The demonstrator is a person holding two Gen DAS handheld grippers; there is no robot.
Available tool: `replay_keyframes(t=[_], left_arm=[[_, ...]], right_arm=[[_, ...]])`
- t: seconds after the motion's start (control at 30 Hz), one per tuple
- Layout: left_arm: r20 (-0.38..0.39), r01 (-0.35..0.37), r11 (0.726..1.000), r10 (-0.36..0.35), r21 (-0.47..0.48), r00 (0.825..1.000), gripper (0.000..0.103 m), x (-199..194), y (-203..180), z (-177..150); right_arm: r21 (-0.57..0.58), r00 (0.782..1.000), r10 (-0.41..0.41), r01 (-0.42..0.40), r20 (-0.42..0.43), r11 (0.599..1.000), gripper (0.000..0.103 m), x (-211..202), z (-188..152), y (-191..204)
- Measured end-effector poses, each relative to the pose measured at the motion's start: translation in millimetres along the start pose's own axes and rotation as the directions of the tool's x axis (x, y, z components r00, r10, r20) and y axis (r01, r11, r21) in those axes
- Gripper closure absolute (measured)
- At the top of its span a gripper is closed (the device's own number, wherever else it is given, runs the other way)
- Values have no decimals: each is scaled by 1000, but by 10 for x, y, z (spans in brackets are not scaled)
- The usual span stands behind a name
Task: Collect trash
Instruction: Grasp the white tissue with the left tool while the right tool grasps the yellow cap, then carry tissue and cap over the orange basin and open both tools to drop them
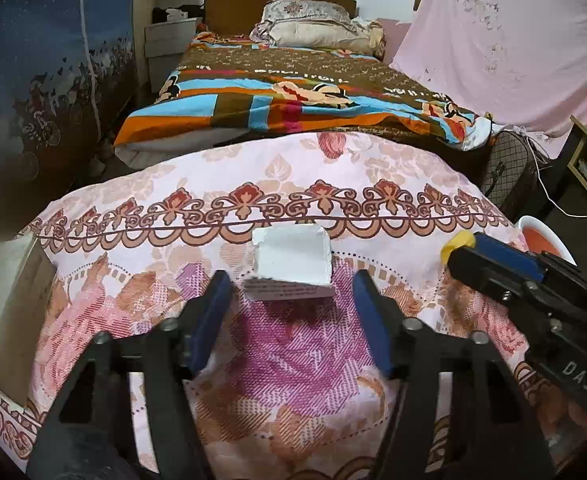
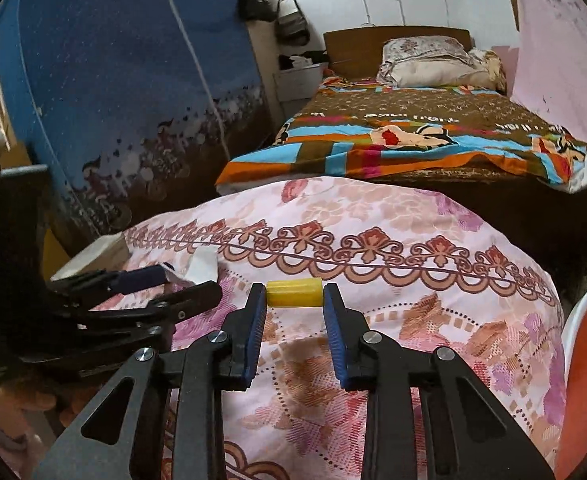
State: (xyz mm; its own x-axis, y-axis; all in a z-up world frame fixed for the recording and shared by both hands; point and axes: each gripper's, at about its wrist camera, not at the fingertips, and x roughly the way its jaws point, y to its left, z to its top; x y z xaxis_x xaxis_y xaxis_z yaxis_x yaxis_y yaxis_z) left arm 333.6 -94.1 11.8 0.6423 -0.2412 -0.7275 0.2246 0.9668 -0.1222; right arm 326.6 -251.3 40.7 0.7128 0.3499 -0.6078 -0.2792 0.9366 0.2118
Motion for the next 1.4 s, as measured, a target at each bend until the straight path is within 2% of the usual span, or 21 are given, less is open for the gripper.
replay_keyframes(t=[0.07, 0.1, 0.23, 0.37, 0.53, 0.73, 0.97, 1.23, 1.4], left_arm=[[-1, 0, 1000, 0, 3, 1000, 75, -10, 5, -9], [0, 2, 1000, -2, 5, 1000, 77, -21, 8, -11], [16, 2, 1000, -2, 16, 1000, 77, -67, -6, -31], [89, -10, 999, 5, 46, 996, 77, -215, -93, -73], [187, -9, 999, -1, 54, 982, 77, -422, -147, -114], [324, 25, 998, -40, 50, 945, 77, -750, -281, -166], [466, 52, 989, -111, 137, 878, 77, -1161, -597, -172], [542, 87, 970, -201, 229, 816, 77, -1420, -905, -163], [545, 125, 950, -269, 287, 794, 77, -1477, -1169, -178]], right_arm=[[8, 1000, 2, -2, 5, 1000, 76, -9, 1, -12], [9, 1000, 2, -2, 9, 1000, 76, -15, 1, -15], [9, 1000, 2, -2, 28, 1000, 76, -58, -7, -19], [17, 998, 3, -4, 65, 1000, 76, -143, -22, -49], [16, 983, 10, -14, 181, 1000, 76, -374, -49, -55], [8, 925, 3, -6, 379, 1000, 76, -809, -132, -39], [-32, 846, -65, 97, 529, 995, 76, -1246, -174, 0], [13, 769, -158, 191, 620, 982, 76, -1671, -231, -187], [103, 724, -264, 260, 637, 960, 76, -1928, -375, -383]])
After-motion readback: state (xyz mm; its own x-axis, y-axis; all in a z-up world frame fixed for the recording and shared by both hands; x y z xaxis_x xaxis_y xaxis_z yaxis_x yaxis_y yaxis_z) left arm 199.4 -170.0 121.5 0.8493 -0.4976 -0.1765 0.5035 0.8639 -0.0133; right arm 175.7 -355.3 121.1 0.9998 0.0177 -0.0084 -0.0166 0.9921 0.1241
